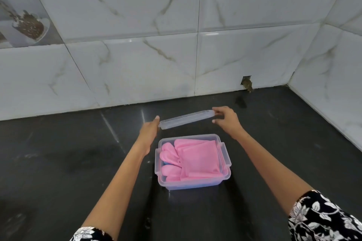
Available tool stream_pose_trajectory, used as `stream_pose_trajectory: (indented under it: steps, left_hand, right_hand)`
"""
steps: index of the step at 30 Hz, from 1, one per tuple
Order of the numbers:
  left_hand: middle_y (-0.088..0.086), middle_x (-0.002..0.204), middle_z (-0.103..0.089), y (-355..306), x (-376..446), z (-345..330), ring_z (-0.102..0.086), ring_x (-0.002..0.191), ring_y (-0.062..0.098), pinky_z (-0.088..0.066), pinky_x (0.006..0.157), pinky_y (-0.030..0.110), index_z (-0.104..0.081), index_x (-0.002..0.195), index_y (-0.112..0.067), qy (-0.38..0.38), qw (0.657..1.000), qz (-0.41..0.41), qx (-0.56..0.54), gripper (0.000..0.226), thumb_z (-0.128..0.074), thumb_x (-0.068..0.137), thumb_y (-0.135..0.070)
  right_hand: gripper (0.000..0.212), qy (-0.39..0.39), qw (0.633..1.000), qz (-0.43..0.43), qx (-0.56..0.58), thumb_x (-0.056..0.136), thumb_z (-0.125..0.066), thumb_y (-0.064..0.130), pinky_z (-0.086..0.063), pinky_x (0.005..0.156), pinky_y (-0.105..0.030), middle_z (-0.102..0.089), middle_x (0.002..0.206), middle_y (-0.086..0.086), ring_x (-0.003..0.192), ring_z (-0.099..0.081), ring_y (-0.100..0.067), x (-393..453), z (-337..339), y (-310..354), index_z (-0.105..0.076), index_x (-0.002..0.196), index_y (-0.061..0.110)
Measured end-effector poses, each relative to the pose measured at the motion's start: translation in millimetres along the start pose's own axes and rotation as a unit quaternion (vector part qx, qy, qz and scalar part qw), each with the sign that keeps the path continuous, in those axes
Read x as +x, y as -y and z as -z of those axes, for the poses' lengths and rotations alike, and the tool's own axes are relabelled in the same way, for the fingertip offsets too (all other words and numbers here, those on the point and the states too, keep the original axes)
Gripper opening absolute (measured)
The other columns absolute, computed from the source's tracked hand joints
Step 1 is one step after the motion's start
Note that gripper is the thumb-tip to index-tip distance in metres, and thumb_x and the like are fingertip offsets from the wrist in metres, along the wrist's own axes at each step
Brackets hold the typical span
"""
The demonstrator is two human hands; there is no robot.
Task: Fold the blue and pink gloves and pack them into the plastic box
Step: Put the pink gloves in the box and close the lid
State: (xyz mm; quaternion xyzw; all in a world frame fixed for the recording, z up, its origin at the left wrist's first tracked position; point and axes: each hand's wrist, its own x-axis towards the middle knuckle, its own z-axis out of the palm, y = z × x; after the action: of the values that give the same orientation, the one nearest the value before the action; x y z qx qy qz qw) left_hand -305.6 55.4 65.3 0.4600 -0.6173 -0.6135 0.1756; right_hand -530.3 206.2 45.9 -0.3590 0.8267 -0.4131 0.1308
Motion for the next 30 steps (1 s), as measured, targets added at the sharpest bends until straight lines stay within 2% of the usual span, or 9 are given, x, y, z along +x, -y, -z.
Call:
stream_pose_trajectory:
  steps: [4, 7, 9, 13, 17, 22, 25, 28, 30]
  left_hand:
    - [0.008, 0.093, -0.058, -15, -26, 12, -0.054, 0.088, 0.022, -0.044, 0.087, 0.036, -0.054, 0.072, -0.018, -0.050, 0.998, -0.042, 0.012, 0.042, -0.041, 0.096, -0.050]
    - [0.006, 0.109, -0.061, -23, -55, 21, -0.056, 0.101, 0.021, -0.042, 0.096, 0.036, -0.062, 0.102, -0.010, -0.041, 0.996, -0.085, 0.000, 0.054, -0.032, 0.096, -0.056]
    - [0.000, 0.118, -0.062, -28, -76, 24, -0.056, 0.110, 0.018, -0.043, 0.099, 0.038, -0.061, 0.112, -0.020, -0.050, 0.992, -0.115, -0.018, 0.053, -0.026, 0.097, -0.057]
    - [-0.028, 0.078, -0.070, -37, -123, 27, -0.062, 0.076, -0.015, -0.045, 0.058, 0.003, -0.069, 0.072, -0.050, -0.028, 0.978, -0.201, -0.050, 0.046, -0.033, 0.100, -0.045]
    - [-0.023, 0.076, -0.072, -25, -135, 31, -0.065, 0.072, -0.010, -0.044, 0.056, 0.002, -0.071, 0.077, -0.042, -0.024, 0.967, -0.247, -0.048, 0.037, -0.052, 0.095, -0.017]
    - [-0.009, 0.084, -0.071, 7, -127, 32, -0.067, 0.077, 0.005, -0.051, 0.059, 0.009, -0.071, 0.101, -0.016, -0.024, 0.984, -0.178, -0.005, 0.028, -0.064, 0.081, 0.003]
    - [-0.005, 0.080, -0.069, 21, -121, 25, -0.066, 0.078, 0.012, -0.052, 0.059, 0.017, -0.072, 0.097, -0.010, -0.028, 0.991, -0.128, 0.018, 0.028, -0.067, 0.077, 0.008]
    - [-0.004, 0.078, -0.068, 31, -113, 20, -0.063, 0.081, 0.016, -0.047, 0.058, 0.017, -0.072, 0.087, -0.011, -0.043, 0.995, -0.092, 0.025, 0.021, -0.070, 0.075, 0.007]
    - [-0.003, 0.079, -0.067, 37, -108, 21, -0.061, 0.081, 0.017, -0.044, 0.058, 0.016, -0.071, 0.079, -0.014, -0.056, 0.995, -0.071, 0.030, 0.020, -0.072, 0.074, 0.005]
  right_hand:
    - [0.038, -0.080, 0.994, 0.030, 0.073, 0.073, -0.077, 0.004, -0.053, 0.086, -0.025, -0.065, 0.104, -0.011, 0.085, -0.063, -0.010, -31, 14, 29, -0.067, 0.109, 0.006]
    - [0.026, -0.131, 0.984, 0.070, 0.099, 0.072, -0.079, 0.011, -0.056, 0.075, -0.017, -0.068, 0.094, -0.007, 0.076, -0.064, -0.009, -57, 26, 52, -0.070, 0.097, 0.009]
    - [0.024, -0.147, 0.979, 0.092, 0.108, 0.073, -0.079, 0.017, -0.054, 0.072, -0.016, -0.067, 0.093, -0.006, 0.078, -0.063, -0.012, -72, 34, 67, -0.070, 0.094, 0.010]
    - [0.028, -0.149, 0.969, 0.063, 0.185, 0.074, -0.078, 0.020, -0.056, 0.076, -0.026, -0.071, 0.090, -0.009, 0.081, -0.068, -0.015, -104, 51, 87, -0.069, 0.098, 0.009]
    - [0.030, -0.159, 0.970, 0.026, 0.181, 0.074, -0.078, 0.022, -0.059, 0.065, -0.020, -0.072, 0.081, -0.001, 0.073, -0.068, -0.008, -121, 61, 86, -0.072, 0.101, 0.009]
    - [0.028, -0.175, 0.975, -0.044, 0.127, 0.068, -0.083, 0.021, -0.059, 0.059, -0.026, -0.070, 0.070, -0.002, 0.064, -0.069, -0.014, -127, 46, 69, -0.072, 0.089, 0.007]
    - [0.017, -0.160, 0.985, -0.053, 0.042, 0.071, -0.081, 0.019, -0.058, 0.061, -0.033, -0.072, 0.072, -0.008, 0.062, -0.067, -0.019, -126, 30, 57, -0.075, 0.082, 0.007]
    - [0.014, -0.121, 0.990, -0.071, -0.013, 0.075, -0.077, 0.014, -0.051, 0.055, -0.023, -0.074, 0.082, -0.010, 0.065, -0.066, -0.017, -124, 18, 47, -0.075, 0.087, 0.006]
    - [0.019, -0.091, 0.992, -0.077, -0.031, 0.076, -0.076, 0.013, -0.053, 0.063, -0.027, -0.074, 0.088, -0.010, 0.074, -0.068, -0.020, -123, 12, 41, -0.074, 0.093, 0.005]
